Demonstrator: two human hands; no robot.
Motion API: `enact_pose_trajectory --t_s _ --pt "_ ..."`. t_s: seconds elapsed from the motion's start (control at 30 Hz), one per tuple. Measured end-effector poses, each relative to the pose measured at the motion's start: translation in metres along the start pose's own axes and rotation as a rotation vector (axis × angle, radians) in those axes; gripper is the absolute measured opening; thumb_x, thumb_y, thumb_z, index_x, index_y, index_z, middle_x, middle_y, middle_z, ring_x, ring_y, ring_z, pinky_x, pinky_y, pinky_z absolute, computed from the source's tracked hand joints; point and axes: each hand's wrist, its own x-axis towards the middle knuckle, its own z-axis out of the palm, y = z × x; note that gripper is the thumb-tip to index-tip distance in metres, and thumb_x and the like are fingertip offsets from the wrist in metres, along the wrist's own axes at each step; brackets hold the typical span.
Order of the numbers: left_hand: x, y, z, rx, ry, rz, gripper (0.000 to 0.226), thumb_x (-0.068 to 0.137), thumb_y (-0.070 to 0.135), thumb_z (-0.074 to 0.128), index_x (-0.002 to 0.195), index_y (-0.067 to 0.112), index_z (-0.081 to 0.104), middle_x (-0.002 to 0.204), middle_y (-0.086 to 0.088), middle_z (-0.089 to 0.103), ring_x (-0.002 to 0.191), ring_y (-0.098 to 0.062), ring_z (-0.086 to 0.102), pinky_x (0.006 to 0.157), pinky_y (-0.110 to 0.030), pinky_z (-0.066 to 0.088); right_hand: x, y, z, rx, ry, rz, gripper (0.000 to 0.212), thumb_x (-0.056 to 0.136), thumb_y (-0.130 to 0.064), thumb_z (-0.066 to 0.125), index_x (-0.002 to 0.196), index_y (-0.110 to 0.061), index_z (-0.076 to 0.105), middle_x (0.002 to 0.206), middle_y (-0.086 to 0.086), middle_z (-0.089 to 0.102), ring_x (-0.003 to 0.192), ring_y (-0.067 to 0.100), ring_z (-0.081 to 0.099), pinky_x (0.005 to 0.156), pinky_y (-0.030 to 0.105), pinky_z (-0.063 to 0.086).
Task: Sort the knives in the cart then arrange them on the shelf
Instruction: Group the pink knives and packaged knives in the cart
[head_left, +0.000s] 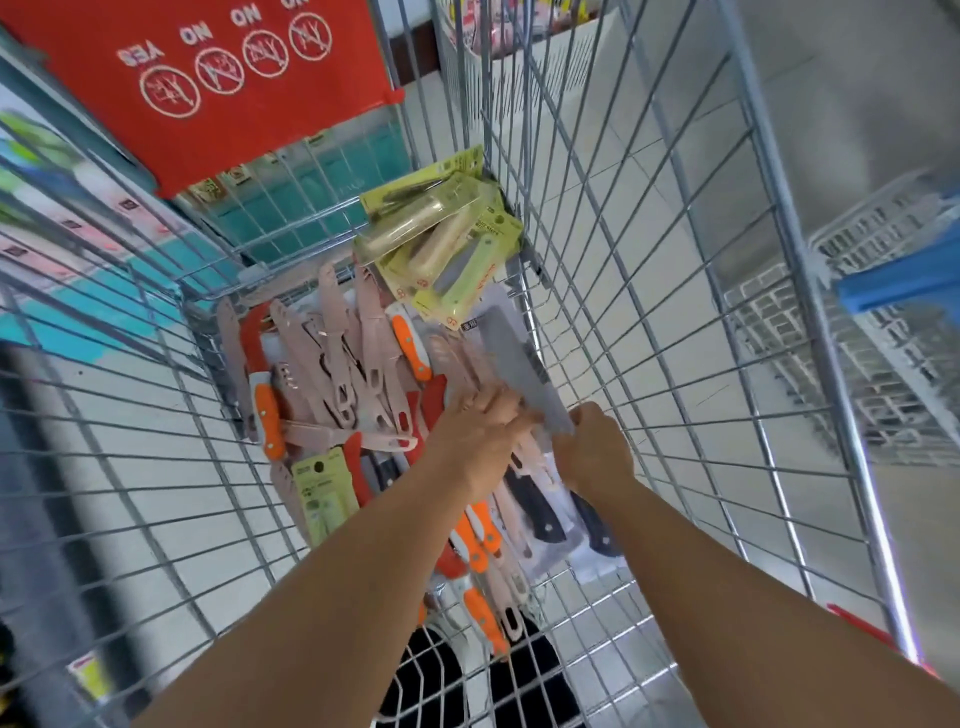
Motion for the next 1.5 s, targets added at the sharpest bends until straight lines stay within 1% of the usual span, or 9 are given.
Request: enact_pose_trajectory --t_s 0.23,0.4,0.5,0.7,0.9,1.03,1.17,1.3,1.5 --pt "-0.025 -0.01 0.01 0.009 -0.083 -0.063 0.073 0.087 0.004 0.044 0.147 0.034 0.015 0.157 0.005 0.0 0.146 -0.022 -0.006 0.114 -0.058 0.012 -0.002 -0.008 -0.012 -0.192 0.145 -0.104 0.042 0.086 -0.005 0.058 0.125 -0.009 0.046 0.12 0.009 0.048 0.108 0.027 0.055 0.085 0.033 0.05" --pt "-0.034 -0.015 0.012 0.057 -0.042 -0.082 0.061 0.09 0.012 0.042 0.143 0.032 0.02 0.156 0.005 0.001 0.144 -0.021 -0.002 0.112 -0.056 0.016 -0.019 -0.003 -0.003 -0.255 0.236 -0.128 0.072 0.085 -0.01 0.062 0.143 -0.004 0.021 0.143 0.014 0.032 0.128 0.025 0.041 0.105 0.027 0.036" --pt "-0.041 -0.019 0.016 0.106 -0.013 -0.108 0.057 0.093 0.017 0.041 0.144 0.031 0.02 0.155 0.006 0.005 0.14 -0.018 0.003 0.109 -0.049 0.018 -0.033 -0.004 0.008 -0.302 0.262 -0.25 0.067 0.089 -0.008 0.054 0.147 -0.006 0.019 0.15 0.013 0.023 0.136 0.025 0.029 0.114 0.03 0.024" --pt "-0.064 -0.021 0.018 0.048 0.082 -0.151 0.047 0.097 0.02 0.04 0.141 0.027 0.026 0.154 0.005 0.014 0.133 -0.018 0.02 0.104 -0.039 0.016 -0.045 -0.018 0.031 -0.243 -0.037 -0.257 0.042 0.093 -0.023 0.051 0.132 -0.013 0.039 0.133 0.01 0.039 0.121 0.029 0.041 0.096 0.036 0.039" --pt "-0.076 -0.021 0.012 0.056 0.123 -0.136 0.036 0.1 0.027 0.033 0.135 0.019 0.036 0.151 0.0 0.022 0.134 -0.021 0.022 0.106 -0.037 0.018 -0.039 -0.03 0.044 -0.245 -0.026 -0.074 0.059 0.091 -0.036 0.057 0.134 -0.004 0.034 0.135 0.019 0.036 0.125 0.034 0.038 0.101 0.035 0.038" --pt "-0.057 -0.024 0.0 0.072 0.001 -0.064 0.049 0.1 0.033 0.034 0.145 0.015 0.034 0.16 -0.003 0.008 0.147 -0.022 0.001 0.118 -0.043 0.006 -0.035 -0.036 0.043 -0.051 -0.052 0.033 0.053 0.089 -0.034 0.062 0.128 -0.007 0.04 0.13 0.017 0.041 0.118 0.034 0.045 0.091 0.039 0.045" --pt "-0.052 -0.027 -0.001 0.043 -0.003 -0.092 0.046 0.097 0.033 0.041 0.14 0.017 0.036 0.152 -0.003 0.026 0.144 -0.022 0.011 0.116 -0.044 0.017 -0.04 -0.03 0.04 0.031 -0.044 -0.036 0.037 0.091 -0.017 0.056 0.122 -0.013 0.038 0.117 0.012 0.055 0.106 0.033 0.053 0.079 0.038 0.045" --pt "-0.061 -0.03 0.006 0.031 0.01 -0.133 0.052 0.097 0.041 0.038 0.145 0.03 0.022 0.15 0.002 0.027 0.141 -0.02 0.018 0.111 -0.047 0.023 -0.047 -0.023 0.024 -0.152 0.052 -0.129 0.067 0.088 -0.006 0.053 0.143 -0.028 0.021 0.127 0.016 0.044 0.121 0.034 0.041 0.099 0.043 0.04" --pt "-0.06 -0.028 0.006 0.025 -0.081 -0.186 0.049 0.1 0.041 0.03 0.147 0.033 0.02 0.159 0.004 0.009 0.147 -0.019 0.005 0.116 -0.054 0.009 -0.053 -0.003 0.004 -0.314 0.102 -0.05 0.084 0.084 -0.011 0.059 0.148 -0.032 0.007 0.125 0.016 0.042 0.113 0.028 0.042 0.093 0.035 0.043"
